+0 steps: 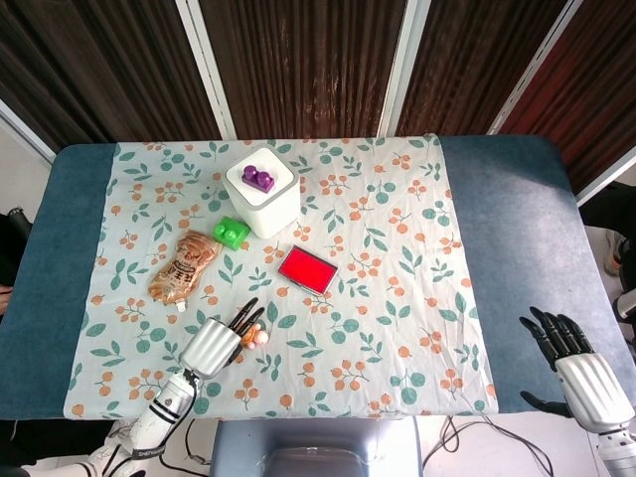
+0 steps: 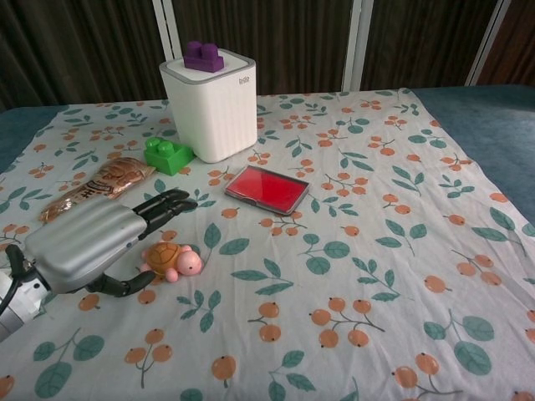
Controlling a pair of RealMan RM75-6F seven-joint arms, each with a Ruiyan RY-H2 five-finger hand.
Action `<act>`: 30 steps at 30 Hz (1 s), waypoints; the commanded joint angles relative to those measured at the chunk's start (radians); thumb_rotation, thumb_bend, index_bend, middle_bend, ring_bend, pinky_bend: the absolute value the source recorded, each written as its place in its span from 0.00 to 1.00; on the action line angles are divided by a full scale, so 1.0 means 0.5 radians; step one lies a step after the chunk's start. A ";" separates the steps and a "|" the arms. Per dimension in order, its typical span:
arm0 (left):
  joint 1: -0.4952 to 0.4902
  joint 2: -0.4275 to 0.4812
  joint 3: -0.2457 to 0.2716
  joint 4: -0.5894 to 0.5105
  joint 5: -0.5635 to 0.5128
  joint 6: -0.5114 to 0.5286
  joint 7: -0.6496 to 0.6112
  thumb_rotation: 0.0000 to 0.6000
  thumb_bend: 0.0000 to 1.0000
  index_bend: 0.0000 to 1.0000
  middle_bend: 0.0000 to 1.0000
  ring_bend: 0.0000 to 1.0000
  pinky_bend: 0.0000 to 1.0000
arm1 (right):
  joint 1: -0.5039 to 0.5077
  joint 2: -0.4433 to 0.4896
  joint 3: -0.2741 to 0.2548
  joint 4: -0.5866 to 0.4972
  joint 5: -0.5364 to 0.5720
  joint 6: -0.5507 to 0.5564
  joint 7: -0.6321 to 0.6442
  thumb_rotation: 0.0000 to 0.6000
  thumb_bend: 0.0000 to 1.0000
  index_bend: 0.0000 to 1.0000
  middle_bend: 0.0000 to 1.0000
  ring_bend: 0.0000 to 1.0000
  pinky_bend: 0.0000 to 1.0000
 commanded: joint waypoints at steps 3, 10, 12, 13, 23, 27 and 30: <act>0.051 0.158 0.007 -0.224 0.057 0.153 0.058 1.00 0.33 0.00 0.00 1.00 1.00 | -0.004 0.009 -0.002 0.002 -0.009 0.014 0.018 1.00 0.18 0.00 0.00 0.00 0.00; 0.334 0.740 0.212 -0.785 0.210 0.598 -0.098 1.00 0.33 0.00 0.00 0.54 0.87 | -0.004 0.013 -0.004 0.007 -0.003 0.006 0.022 1.00 0.18 0.00 0.00 0.00 0.00; 0.437 0.854 0.299 -0.817 0.269 0.750 -0.248 1.00 0.33 0.00 0.00 0.30 0.63 | 0.002 0.012 -0.007 -0.006 0.017 -0.028 0.001 1.00 0.18 0.00 0.00 0.00 0.00; 0.502 0.894 0.335 -0.796 0.302 0.854 -0.335 1.00 0.33 0.00 0.00 0.17 0.46 | 0.007 0.011 -0.007 -0.018 0.026 -0.046 -0.013 1.00 0.18 0.00 0.00 0.00 0.00; 0.866 0.818 0.363 -0.322 0.267 1.225 -0.760 1.00 0.33 0.00 0.00 0.00 0.07 | 0.044 -0.058 -0.001 -0.009 0.003 -0.096 -0.055 1.00 0.18 0.00 0.00 0.00 0.00; 0.875 0.849 0.335 -0.362 0.210 1.114 -0.678 1.00 0.33 0.00 0.00 0.00 0.07 | 0.044 -0.068 -0.005 0.005 -0.027 -0.072 -0.030 1.00 0.18 0.00 0.00 0.00 0.00; 0.877 0.875 0.330 -0.402 0.217 1.075 -0.682 1.00 0.33 0.00 0.00 0.00 0.07 | 0.047 -0.073 0.005 0.009 0.002 -0.082 -0.035 1.00 0.18 0.00 0.00 0.00 0.00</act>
